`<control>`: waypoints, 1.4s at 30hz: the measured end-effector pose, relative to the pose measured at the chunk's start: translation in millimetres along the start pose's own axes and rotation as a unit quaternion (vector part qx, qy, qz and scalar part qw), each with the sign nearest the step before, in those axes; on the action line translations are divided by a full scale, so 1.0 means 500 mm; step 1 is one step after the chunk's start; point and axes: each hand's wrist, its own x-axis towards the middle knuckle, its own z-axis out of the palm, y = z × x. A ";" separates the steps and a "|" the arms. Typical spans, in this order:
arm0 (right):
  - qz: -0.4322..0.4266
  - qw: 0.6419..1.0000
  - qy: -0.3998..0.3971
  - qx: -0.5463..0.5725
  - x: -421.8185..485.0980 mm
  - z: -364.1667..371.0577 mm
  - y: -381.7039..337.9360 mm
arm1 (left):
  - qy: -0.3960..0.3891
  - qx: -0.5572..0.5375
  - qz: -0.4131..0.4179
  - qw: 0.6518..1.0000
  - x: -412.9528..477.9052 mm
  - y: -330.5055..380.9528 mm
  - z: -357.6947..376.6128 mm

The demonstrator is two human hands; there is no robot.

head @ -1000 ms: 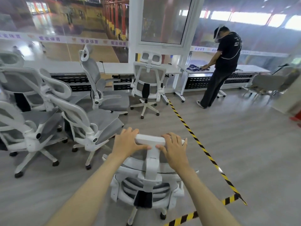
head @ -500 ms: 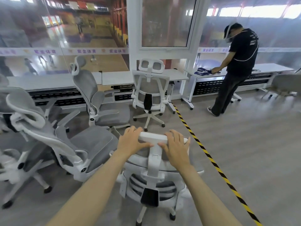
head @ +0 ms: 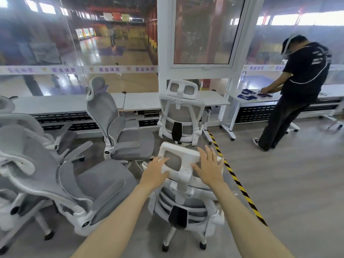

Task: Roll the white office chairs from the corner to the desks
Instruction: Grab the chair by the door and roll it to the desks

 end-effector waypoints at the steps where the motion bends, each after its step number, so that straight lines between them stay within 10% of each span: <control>1: 0.006 1.000 0.019 -0.002 0.015 0.008 0.003 | -0.015 -0.009 0.002 1.000 0.022 -0.007 0.001; 7: 0.006 0.997 0.069 0.016 0.076 0.047 0.002 | -0.064 -0.028 -0.013 0.997 0.131 -0.063 -0.006; 23: 0.034 0.964 -0.254 0.073 0.133 0.149 0.011 | -0.074 -0.003 -0.044 0.996 0.254 -0.140 0.007; 42: -0.216 0.914 -0.329 0.095 0.150 0.233 -0.293 | 0.037 0.075 -0.243 0.966 -0.091 -0.346 -0.145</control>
